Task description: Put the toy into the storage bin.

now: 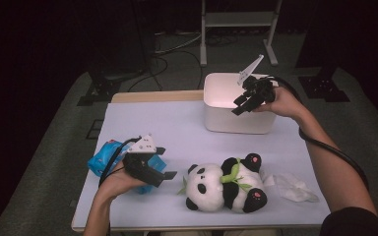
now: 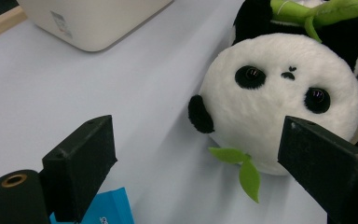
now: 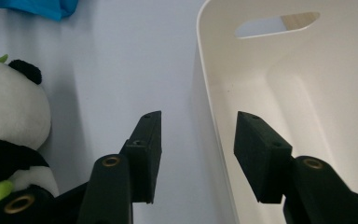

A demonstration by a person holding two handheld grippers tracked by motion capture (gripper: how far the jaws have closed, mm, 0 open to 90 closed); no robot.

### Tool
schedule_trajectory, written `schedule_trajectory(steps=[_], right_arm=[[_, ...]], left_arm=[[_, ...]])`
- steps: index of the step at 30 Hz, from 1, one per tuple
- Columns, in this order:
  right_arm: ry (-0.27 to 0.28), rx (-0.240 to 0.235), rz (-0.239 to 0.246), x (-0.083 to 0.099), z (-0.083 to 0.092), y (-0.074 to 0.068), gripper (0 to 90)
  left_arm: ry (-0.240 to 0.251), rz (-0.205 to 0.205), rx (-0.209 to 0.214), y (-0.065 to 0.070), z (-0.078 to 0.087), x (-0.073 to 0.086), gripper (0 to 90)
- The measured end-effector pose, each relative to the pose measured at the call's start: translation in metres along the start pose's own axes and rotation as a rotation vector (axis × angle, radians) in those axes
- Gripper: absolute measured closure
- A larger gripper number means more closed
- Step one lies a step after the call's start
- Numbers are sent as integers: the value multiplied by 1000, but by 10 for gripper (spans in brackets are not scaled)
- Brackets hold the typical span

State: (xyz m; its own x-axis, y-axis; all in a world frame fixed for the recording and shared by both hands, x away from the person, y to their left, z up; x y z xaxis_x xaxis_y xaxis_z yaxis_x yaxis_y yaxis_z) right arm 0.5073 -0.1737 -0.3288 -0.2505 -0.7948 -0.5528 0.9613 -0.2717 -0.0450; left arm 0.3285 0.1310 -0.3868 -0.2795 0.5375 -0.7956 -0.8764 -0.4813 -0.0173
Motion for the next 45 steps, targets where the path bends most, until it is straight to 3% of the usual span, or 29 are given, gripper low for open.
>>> schedule_trajectory(steps=[17,29,45], right_arm=[[-39,-9,-10,3,-16,13,649],[-65,-35,-17,5,-25,13,786],[-58,-45,-17,5,-27,14,838]], left_arm=[[-5,11,2,-3,-2,2,102],[-7,8,2,-3,-2,2,101],[-9,9,3,-3,-2,2,101]])
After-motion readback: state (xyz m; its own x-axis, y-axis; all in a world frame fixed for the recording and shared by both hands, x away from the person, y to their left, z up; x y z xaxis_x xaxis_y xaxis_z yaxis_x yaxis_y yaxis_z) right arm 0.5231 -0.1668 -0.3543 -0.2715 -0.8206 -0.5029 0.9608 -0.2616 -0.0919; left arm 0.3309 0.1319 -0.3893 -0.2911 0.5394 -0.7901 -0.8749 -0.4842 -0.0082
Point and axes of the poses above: each handheld gripper's, and its own axes: z roughly backward along the jaws, x roughly out of its underside, y roughly to its right, the point moved 5 cm from there along -z, roughly forward along the jaws, and after that the axes turned 4 degrees about -x, right-handed, at the moved point
